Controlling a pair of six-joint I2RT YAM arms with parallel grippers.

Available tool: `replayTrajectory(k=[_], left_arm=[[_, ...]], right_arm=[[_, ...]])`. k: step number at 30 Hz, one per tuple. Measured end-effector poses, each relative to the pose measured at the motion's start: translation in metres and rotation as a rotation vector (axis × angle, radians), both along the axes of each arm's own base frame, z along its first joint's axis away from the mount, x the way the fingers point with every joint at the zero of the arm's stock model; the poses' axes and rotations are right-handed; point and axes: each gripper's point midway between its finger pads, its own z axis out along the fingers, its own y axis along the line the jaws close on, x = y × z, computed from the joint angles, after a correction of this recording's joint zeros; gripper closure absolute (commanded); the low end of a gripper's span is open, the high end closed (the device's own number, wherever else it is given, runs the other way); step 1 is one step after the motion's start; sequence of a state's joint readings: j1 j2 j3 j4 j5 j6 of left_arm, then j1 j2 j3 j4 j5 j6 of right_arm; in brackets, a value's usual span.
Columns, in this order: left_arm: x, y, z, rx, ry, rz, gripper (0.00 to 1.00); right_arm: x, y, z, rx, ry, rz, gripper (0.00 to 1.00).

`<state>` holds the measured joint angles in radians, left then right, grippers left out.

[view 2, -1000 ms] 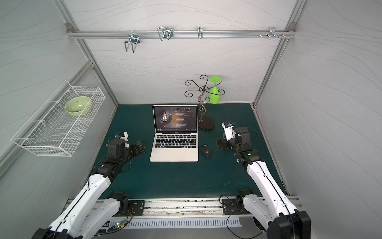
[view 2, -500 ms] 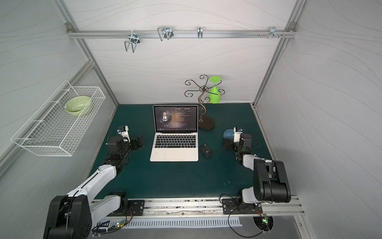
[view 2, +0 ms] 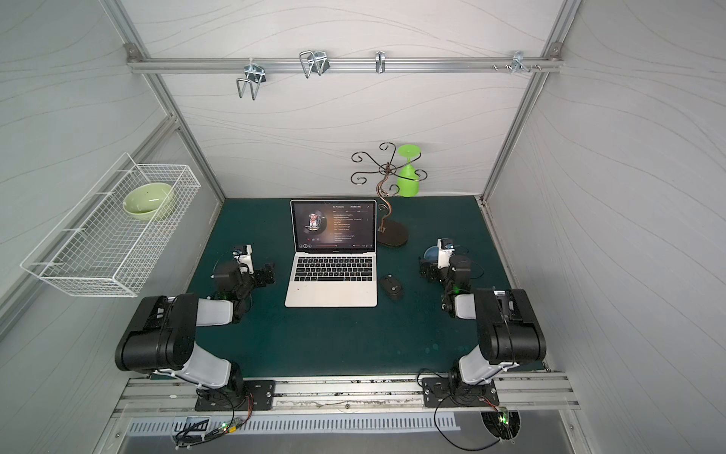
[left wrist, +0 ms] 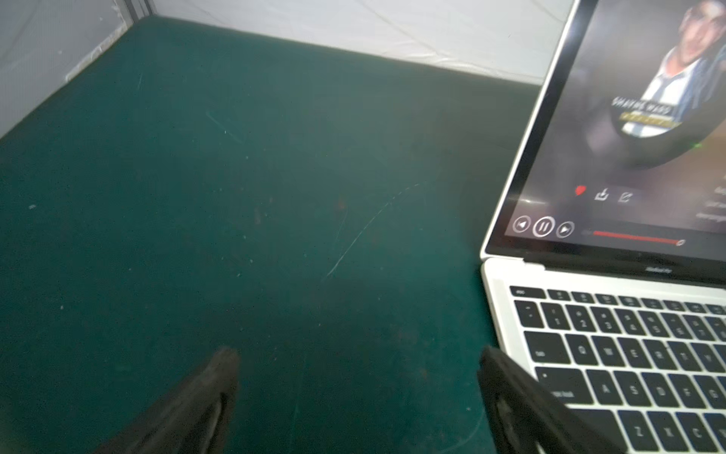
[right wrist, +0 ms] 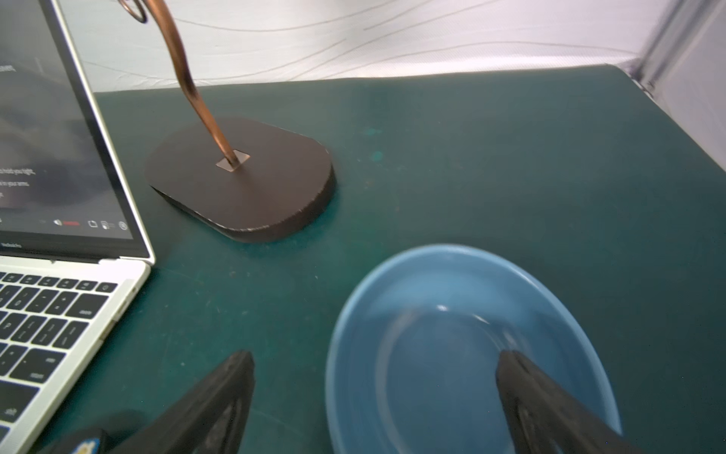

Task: Remove the wireless mouse receiver from the laptop
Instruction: Reset both arms

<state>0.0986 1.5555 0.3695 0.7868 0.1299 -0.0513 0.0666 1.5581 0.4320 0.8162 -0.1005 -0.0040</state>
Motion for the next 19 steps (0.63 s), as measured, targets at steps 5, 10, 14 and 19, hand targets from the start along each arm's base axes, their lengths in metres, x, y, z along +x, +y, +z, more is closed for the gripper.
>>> replayTrajectory(k=[5, 10, 14, 19], left_arm=[[0.01, 0.002, 0.009, 0.034, -0.023, 0.03, 0.01], [0.012, 0.006, 0.012, 0.048, -0.028, 0.054, 0.01], [0.012, 0.007, 0.012, 0.055, -0.027, 0.064, 0.01], [0.012, 0.008, 0.012, 0.057, -0.027, 0.068, 0.01]], right_arm=[[0.004, 0.0, 0.003, -0.018, -0.001, -0.006, 0.01], [0.003, 0.0, -0.002, -0.023, 0.017, -0.007, 0.01], [0.003, -0.001, -0.002, -0.026, 0.018, -0.011, 0.01], [0.002, -0.002, -0.006, -0.031, 0.03, -0.016, 0.01]])
